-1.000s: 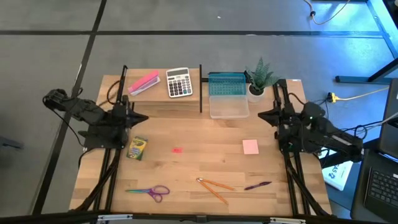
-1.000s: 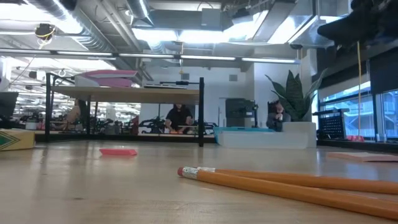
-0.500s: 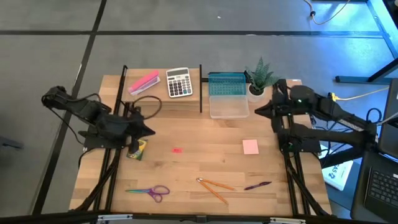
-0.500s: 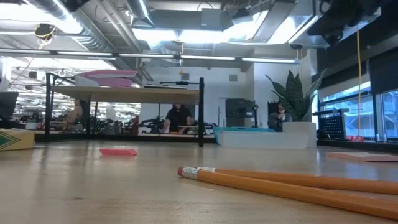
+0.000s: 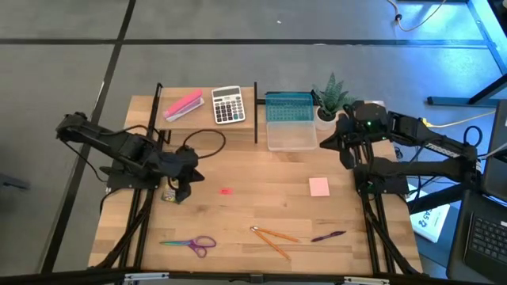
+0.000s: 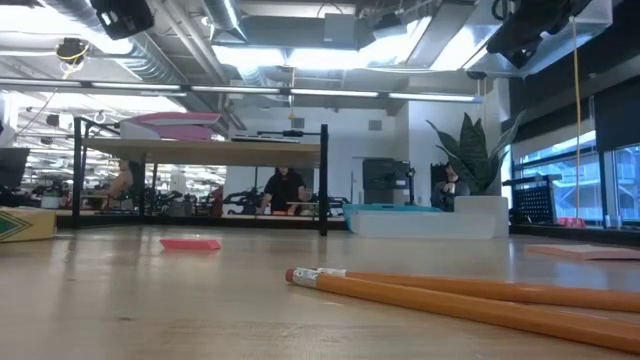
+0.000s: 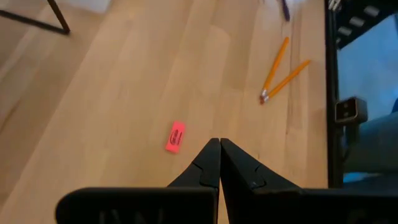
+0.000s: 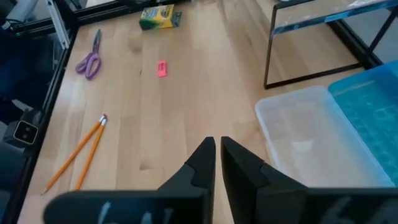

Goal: Pack school essentials
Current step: Put the eraser into the supply box

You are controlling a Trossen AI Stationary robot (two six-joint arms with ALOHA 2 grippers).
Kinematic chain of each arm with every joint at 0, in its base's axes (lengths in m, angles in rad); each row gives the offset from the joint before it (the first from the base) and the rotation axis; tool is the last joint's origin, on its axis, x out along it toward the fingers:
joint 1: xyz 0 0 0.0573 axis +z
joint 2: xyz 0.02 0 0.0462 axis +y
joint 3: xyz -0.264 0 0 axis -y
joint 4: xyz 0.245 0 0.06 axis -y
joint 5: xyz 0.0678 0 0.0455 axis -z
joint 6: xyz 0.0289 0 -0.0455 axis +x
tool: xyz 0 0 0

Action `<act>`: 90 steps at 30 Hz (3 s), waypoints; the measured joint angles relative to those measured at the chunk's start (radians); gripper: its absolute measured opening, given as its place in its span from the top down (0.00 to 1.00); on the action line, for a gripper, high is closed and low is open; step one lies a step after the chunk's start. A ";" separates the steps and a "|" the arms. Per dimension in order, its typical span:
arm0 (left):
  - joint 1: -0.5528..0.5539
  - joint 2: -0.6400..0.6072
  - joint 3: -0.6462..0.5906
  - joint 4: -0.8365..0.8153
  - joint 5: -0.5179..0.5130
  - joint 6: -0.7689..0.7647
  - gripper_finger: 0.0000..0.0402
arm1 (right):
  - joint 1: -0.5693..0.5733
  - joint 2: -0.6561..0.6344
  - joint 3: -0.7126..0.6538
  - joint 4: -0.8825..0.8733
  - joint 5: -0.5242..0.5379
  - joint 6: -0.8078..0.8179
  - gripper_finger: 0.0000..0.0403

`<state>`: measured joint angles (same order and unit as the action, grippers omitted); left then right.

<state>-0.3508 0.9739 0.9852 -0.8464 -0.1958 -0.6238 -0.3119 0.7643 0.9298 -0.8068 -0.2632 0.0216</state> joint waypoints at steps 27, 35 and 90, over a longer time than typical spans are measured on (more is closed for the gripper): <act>-0.001 0.034 0.000 0.071 0.077 -0.103 1.00 | 0.016 -0.001 0.000 0.001 0.000 -0.004 0.93; 0.024 0.034 0.000 0.072 0.075 -0.133 1.00 | 0.016 -0.001 0.000 0.002 0.000 -0.004 0.93; 0.061 0.362 0.000 0.088 -0.025 0.058 0.74 | 0.016 -0.001 0.000 0.002 -0.158 -0.052 0.93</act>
<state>-0.2901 1.3361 0.9848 -0.7585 -0.2209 -0.5659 -0.2955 0.7635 0.9295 -0.8043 -0.4207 -0.0304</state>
